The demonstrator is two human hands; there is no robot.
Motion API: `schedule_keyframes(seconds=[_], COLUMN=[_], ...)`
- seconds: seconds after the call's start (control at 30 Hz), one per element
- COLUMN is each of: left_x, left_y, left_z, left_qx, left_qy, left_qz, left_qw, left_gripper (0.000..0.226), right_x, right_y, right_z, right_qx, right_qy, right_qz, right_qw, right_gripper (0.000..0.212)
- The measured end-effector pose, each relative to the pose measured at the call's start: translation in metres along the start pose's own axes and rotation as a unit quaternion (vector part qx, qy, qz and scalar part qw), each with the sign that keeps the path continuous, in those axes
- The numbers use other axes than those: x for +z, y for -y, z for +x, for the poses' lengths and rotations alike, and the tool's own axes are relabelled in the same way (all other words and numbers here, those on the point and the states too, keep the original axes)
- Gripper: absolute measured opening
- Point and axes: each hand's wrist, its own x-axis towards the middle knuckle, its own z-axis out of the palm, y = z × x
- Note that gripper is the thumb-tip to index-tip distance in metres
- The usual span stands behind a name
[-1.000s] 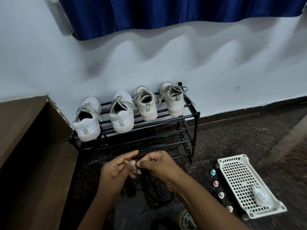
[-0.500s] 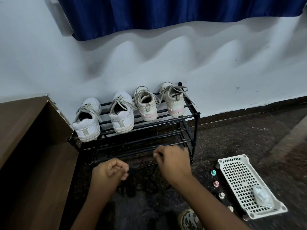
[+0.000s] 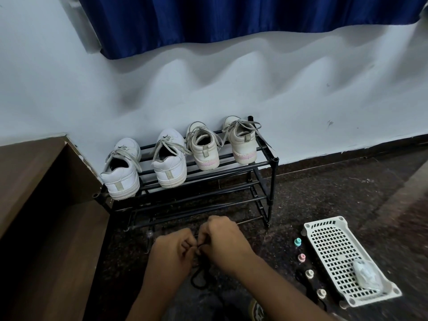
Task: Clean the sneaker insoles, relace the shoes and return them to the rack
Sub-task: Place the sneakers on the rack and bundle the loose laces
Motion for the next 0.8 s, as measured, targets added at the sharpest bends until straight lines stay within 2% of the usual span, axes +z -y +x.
schedule_keyframes(seconds=[0.03,0.1,0.2,0.3,0.53,0.7,0.8], left_x=[-0.001,-0.003,-0.004,-0.003,0.001,0.003,-0.003], left_y=[-0.002,-0.004,-0.005,-0.003,-0.005,-0.004,-0.011], left_z=[0.001,0.003,0.004,0.006,0.006,0.004,0.004], left_qx=[-0.007,-0.03,-0.07,-0.098,-0.181,-0.176,-0.166], left_qy=[-0.004,-0.007,0.007,0.01,0.02,-0.026,-0.042], left_qz=[-0.004,-0.01,-0.024,-0.058,-0.187,-0.187,-0.246], left_qw=[1.0,0.999,0.997,0.993,0.965,0.966,0.954], left_gripper=[0.01,0.024,0.036,0.03,0.027,0.02,0.013], right_x=[0.002,0.005,0.004,0.002,-0.001,-0.001,-0.002], right_y=[-0.002,-0.006,-0.009,-0.012,-0.014,-0.015,-0.022], right_z=[0.001,0.003,0.007,0.008,0.006,0.004,0.004], right_qx=[0.011,0.03,0.037,0.037,0.011,-0.015,-0.02], right_qy=[-0.012,-0.018,-0.006,0.007,0.025,0.043,0.057], right_qz=[0.031,0.087,0.142,0.189,0.22,0.241,0.241], right_qw=[0.999,0.996,0.989,0.981,0.975,0.969,0.969], right_gripper=[0.006,0.02,0.013,0.016,0.027,0.032,0.043])
